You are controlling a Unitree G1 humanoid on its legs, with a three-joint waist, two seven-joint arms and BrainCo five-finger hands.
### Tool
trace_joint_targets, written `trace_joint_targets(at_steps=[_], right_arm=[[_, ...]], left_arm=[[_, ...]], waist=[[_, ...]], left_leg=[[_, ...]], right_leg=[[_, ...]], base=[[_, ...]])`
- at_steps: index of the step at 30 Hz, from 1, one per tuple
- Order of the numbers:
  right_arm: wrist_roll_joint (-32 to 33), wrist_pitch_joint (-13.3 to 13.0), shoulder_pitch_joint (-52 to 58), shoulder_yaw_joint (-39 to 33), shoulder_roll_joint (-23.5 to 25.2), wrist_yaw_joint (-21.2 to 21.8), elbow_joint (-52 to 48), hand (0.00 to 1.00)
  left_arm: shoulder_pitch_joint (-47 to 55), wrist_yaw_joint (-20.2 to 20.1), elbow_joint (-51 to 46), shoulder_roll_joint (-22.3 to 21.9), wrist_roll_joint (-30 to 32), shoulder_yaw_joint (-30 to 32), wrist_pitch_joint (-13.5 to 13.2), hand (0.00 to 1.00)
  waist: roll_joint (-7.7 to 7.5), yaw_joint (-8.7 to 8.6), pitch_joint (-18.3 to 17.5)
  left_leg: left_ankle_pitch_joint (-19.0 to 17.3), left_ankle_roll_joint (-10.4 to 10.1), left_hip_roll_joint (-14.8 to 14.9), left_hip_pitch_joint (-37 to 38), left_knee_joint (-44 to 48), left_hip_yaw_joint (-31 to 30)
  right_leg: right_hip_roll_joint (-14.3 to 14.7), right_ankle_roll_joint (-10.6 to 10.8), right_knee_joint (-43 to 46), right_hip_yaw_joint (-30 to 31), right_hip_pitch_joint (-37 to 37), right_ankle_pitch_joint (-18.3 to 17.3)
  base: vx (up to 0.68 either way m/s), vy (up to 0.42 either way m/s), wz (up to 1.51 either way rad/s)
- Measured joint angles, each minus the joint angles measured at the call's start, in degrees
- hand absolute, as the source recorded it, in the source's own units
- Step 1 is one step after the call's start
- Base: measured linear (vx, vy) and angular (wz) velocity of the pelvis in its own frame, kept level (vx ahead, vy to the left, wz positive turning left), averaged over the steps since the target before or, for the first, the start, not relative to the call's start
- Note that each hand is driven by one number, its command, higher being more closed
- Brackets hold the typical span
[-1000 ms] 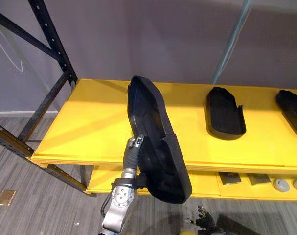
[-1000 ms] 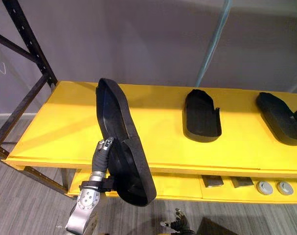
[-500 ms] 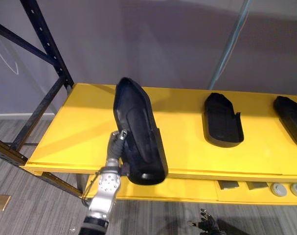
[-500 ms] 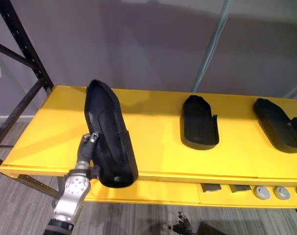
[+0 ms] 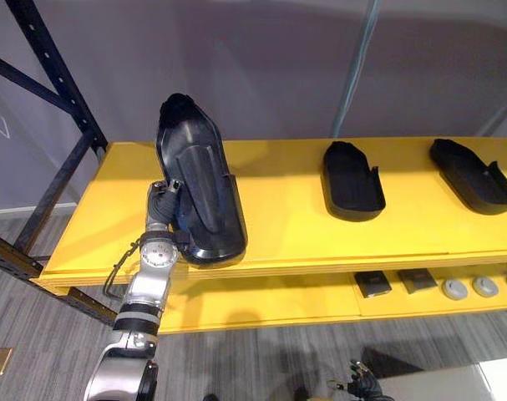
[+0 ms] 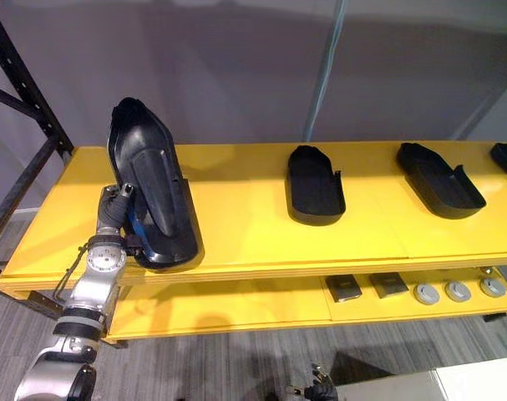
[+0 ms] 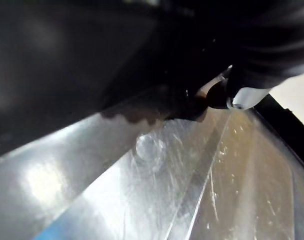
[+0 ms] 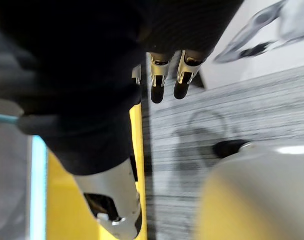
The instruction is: Walk over and take plastic housings, then place them on the shelf
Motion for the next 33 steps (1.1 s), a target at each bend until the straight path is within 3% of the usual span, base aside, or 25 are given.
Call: trace_joint_targets(at_steps=[3, 13, 14, 19, 33], right_arm=[[0.1, -0.2, 0.5, -0.4, 0.1, 0.0, -0.1, 0.00], [0.1, -1.4, 0.0, 0.0, 0.0, 0.0, -2.4, 0.00], [0.1, -1.8, -0.2, 0.1, 0.0, 0.0, -2.5, 0.00], [0.1, -2.4, -1.2, 0.7, 0.0, 0.2, -3.5, 0.00], [1.6, -3.0, -1.4, 2.4, -0.1, 0.2, -4.9, 0.00]], left_arm=[[-2.1, -0.1, 3.2, 1.9, 0.3, 0.0, 0.2, 1.00], [-17.0, -1.6, 12.8, 7.6, 4.0, -0.7, 1.0, 1.00], [-18.3, -1.9, 13.6, 8.0, 4.8, -0.9, 1.0, 0.00], [-21.5, -3.2, 16.6, 11.0, 8.1, -4.3, 1.4, 0.00], [-25.6, -3.1, 18.0, 10.9, 11.2, -4.7, 2.6, 0.00]], waist=[[-0.08, -1.10, 0.4], [-0.46, -1.53, 4.5], [-0.57, -1.52, 5.1], [-0.86, -2.43, 6.9], [-1.33, -2.22, 8.8]], left_leg=[[0.4, 0.1, 0.0, -1.5, 0.2, 0.1], [0.2, -0.2, 0.4, -3.5, 0.5, 1.5], [0.2, -0.2, 0.4, -3.5, 0.6, 1.5], [-0.9, 0.2, 0.5, -6.0, 2.9, 1.5], [-2.6, 0.0, 1.6, -8.8, 7.6, 1.3]], right_leg=[[0.1, -0.6, 0.0, 0.5, -1.3, 1.1], [0.6, -0.9, -0.9, 1.5, -3.3, 2.1], [0.6, -0.9, -0.9, 1.5, -3.3, 2.2], [0.4, -0.7, -0.8, 1.9, -5.0, 2.5], [1.1, -0.7, 0.3, 3.1, -6.2, 2.7]], base=[[0.07, 0.002, -0.05], [0.06, -0.007, -0.07], [0.00, 0.000, 0.00], [-0.05, 0.000, -0.02], [-0.04, -0.006, -0.02]])
